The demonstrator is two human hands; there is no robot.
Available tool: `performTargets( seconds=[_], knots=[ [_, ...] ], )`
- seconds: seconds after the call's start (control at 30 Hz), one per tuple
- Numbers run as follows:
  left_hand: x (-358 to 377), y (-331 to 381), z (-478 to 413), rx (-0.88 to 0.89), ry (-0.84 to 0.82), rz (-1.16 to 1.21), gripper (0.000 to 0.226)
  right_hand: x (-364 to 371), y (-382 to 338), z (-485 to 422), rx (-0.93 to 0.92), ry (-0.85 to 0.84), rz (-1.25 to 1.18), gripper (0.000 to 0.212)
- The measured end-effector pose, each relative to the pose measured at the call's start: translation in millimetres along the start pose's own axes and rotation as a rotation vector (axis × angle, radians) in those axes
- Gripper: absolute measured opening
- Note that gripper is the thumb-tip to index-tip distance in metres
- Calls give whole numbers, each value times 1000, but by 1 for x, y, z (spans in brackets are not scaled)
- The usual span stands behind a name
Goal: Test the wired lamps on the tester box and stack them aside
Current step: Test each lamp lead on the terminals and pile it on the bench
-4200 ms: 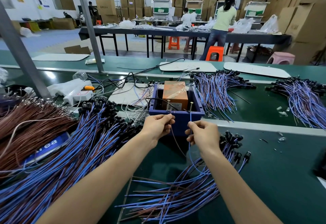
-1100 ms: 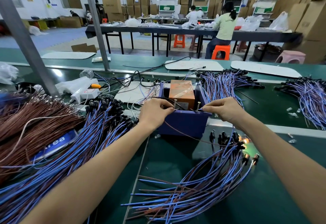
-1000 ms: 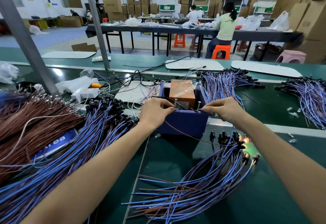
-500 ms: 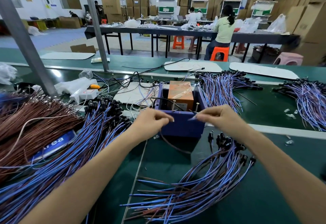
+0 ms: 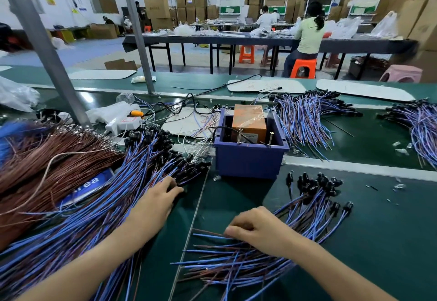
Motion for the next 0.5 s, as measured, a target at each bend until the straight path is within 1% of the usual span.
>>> performTargets(
  seconds=[0.1,0.17,0.23,0.27,0.3,0.37,0.43,0.5],
  knots=[
    [-16,-3,1,-95,147,212,41,-4,5,1,38,47,-34,26],
    [-33,-4,4,-158,276,319,39,-10,11,4,74,114,-107,24],
    [-55,3,10,-192,405,462,41,-14,12,6,113,188,-348,22],
    [-64,13,11,-183,437,551,43,-14,9,6,124,212,-497,21],
    [-70,26,11,-157,437,648,43,-12,4,5,125,224,-631,20],
    [-71,60,8,-88,366,793,41,-11,-10,1,108,270,-780,18],
    [-69,85,3,-47,344,841,35,-14,-12,0,132,388,-868,19],
    [-68,96,-1,-50,357,856,27,-20,-1,5,209,543,-973,22]
  ],
)
Point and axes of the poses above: each hand's wrist, its own z-axis away from the middle knuckle, its own x-axis out of the palm, y = z × x, the point moved 9 cm from there along -z, towards the middle knuckle, and after that the axes turned 3 degrees about -z, right-handed, at the moved point
